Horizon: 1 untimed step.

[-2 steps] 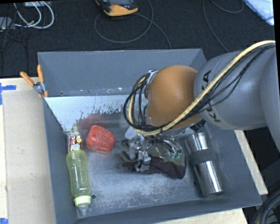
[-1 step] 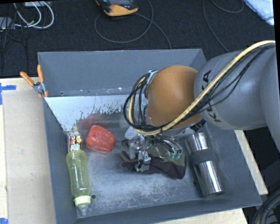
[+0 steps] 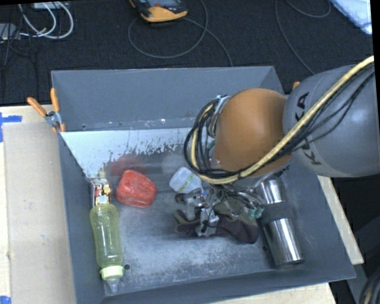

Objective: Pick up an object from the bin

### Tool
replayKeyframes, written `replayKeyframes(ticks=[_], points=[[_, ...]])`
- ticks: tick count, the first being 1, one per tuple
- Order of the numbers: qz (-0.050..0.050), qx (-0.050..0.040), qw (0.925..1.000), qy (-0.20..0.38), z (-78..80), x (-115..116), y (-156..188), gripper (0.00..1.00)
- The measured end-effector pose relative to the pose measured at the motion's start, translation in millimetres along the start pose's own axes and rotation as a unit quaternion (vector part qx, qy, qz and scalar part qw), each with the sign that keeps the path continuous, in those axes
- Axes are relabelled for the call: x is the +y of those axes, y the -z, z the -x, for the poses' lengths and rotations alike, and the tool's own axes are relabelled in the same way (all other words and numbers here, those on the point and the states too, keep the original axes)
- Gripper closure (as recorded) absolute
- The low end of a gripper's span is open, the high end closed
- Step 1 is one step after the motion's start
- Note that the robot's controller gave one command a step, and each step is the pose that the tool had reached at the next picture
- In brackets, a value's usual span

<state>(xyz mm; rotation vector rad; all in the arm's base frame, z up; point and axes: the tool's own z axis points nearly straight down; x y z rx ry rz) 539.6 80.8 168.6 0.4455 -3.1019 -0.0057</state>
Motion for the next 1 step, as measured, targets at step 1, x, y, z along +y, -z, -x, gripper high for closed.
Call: replayKeyframes(ticks=[1], points=[[-0.001, -0.0008, 1.0, 0.004, 4.2, -2.5, 64.5, 1.0]])
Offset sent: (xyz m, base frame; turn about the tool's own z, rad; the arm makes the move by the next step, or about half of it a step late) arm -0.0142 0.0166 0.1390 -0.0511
